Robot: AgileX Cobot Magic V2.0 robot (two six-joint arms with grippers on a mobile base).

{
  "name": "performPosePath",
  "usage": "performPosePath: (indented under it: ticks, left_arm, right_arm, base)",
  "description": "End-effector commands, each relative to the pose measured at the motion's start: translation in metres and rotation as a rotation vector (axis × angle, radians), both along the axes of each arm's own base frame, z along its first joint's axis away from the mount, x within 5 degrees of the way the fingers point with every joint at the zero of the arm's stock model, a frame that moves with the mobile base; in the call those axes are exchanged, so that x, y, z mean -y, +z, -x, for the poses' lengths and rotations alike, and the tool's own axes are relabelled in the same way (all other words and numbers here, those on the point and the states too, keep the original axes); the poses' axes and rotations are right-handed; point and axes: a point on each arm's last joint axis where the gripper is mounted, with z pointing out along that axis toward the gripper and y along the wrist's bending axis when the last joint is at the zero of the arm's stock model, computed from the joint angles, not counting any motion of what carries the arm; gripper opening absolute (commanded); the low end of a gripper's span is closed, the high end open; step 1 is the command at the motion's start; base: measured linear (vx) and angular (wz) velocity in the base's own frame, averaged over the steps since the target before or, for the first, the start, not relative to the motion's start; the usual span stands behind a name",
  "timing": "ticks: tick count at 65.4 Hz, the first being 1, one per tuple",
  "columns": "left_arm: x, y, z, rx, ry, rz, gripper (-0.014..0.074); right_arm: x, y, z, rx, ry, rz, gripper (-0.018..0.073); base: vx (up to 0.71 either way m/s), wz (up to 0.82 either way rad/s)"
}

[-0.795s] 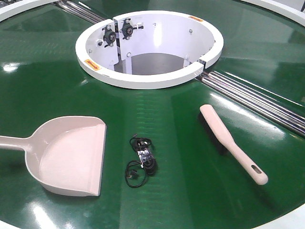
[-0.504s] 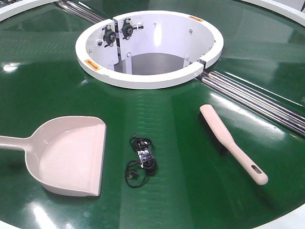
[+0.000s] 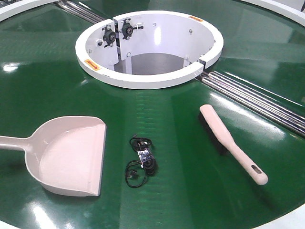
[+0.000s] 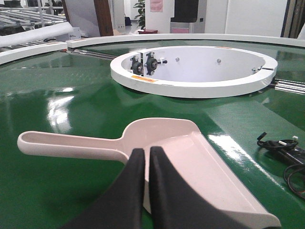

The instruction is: Clean and inspect green conveyor with broom and dustpan

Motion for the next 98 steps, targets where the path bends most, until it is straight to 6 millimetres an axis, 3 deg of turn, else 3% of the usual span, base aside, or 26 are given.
performPosePath:
  ticks: [1,10,20,31,37,44,51,64,71,77,92,98]
  left_arm:
    - [0.000,0.006,0.001,0.089,-0.006,0.013,-0.0006]
    - [0.000,0.024,0.003,0.252,-0.007,0.055,-0.0006]
    - [-0.002,0.072,0.012,0.421,-0.008,0.144,-0.0006]
    - [0.000,0.122,0.002,0.276,-0.013,0.082,-0.0006]
    - [0.003,0.136,-0.015,0.115,-0.018,0.031,-0.0006]
    - [0.007,0.137,-0.035,-0.047,-0.025,0.009,-0.0006]
    - [0.009,0.126,-0.054,-0.157,-0.026,0.005,-0.0006]
    - [0.011,0.116,-0.072,-0.239,-0.024,-0.006,0.0000]
    - [0.012,0.115,-0.075,-0.237,-0.024,-0.017,0.0045]
    - [0.012,0.117,-0.075,-0.220,-0.029,-0.043,0.0130]
    - [0.012,0.118,-0.075,-0.208,-0.031,-0.058,0.0490]
    - [0.012,0.118,-0.076,-0.202,-0.030,-0.047,0.0563]
  right_arm:
    - [0.000,0.007,0.001,0.085,-0.004,0.008,-0.0009]
    - [0.000,0.007,0.001,0.085,-0.004,0.008,-0.0009]
    - [0.000,0.007,0.001,0.085,-0.004,0.008,-0.0009]
    - [0.000,0.007,0.001,0.085,-0.004,0.008,-0.0009]
    - [0.000,0.007,0.001,0.085,-0.004,0.008,-0.0009]
    - [0.000,0.007,0.001,0.085,-0.004,0.008,-0.0009]
    - [0.000,0.007,0.001,0.085,-0.004,0.008,-0.0009]
    - [0.000,0.007,0.001,0.085,-0.004,0.008,-0.0009]
    - [0.000,0.007,0.001,0.085,-0.004,0.008,-0.0009]
    - [0.000,0.007,0.001,0.085,-0.004,0.008,-0.0009]
    - [0.000,0.007,0.001,0.085,-0.004,0.008,-0.0009]
    - [0.000,0.007,0.001,0.085,-0.004,0.008,-0.0009]
  base:
    - [0.00,0.00]
    - [0.00,0.00]
    - [0.00,0.00]
    - [0.00,0.00]
    - [0.00,0.00]
    - [0.00,0.00]
    - [0.00,0.00]
    - [0.00,0.00]
    - [0.00,0.00]
    - [0.00,0.00]
    - [0.00,0.00]
    - [0.00,0.00]
